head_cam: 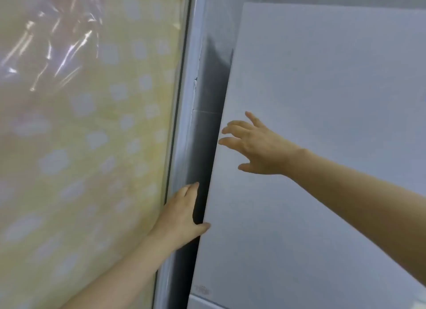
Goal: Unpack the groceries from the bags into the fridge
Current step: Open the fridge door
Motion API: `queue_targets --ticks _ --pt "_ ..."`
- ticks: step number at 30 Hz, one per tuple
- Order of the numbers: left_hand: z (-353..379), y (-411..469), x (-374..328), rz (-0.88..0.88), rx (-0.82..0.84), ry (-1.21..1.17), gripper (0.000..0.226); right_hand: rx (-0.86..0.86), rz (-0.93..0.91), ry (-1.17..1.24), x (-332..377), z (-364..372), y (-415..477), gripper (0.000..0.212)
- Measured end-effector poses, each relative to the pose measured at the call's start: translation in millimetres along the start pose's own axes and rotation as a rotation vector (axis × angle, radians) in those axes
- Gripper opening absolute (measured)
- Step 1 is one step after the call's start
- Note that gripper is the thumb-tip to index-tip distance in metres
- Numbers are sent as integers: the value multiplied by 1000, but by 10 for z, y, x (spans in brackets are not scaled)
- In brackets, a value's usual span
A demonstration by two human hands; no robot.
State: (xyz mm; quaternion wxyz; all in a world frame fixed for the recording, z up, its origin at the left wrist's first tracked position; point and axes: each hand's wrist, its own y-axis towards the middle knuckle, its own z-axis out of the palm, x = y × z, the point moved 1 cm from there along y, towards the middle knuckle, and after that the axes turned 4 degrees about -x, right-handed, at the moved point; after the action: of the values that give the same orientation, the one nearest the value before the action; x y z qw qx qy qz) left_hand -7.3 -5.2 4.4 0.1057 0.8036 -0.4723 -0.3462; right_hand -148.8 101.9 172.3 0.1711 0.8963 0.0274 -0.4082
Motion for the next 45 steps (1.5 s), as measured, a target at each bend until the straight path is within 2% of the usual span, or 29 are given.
queue_targets --ticks 9,16,20,25,28,35,45 --pt "212 435 86 -38 36 4 121 93 -70 -226 -288 40 510 102" --pt "363 653 103 -48 75 -30 129 113 -75 -255 -385 126 588 103" --pt "448 709 77 -41 98 -153 117 110 -83 -225 -366 122 591 97" --pt "520 692 77 -66 102 -207 79 106 -74 -218 -327 116 592 91" --pt "559 663 62 -83 69 -198 65 111 -66 -232 -302 100 583 89" --pt "524 646 -8 -85 44 -167 61 126 -45 -272 -222 63 573 87" --pt "312 70 -195 -141 -3 -97 59 3 -93 -214 7 -347 260 83"
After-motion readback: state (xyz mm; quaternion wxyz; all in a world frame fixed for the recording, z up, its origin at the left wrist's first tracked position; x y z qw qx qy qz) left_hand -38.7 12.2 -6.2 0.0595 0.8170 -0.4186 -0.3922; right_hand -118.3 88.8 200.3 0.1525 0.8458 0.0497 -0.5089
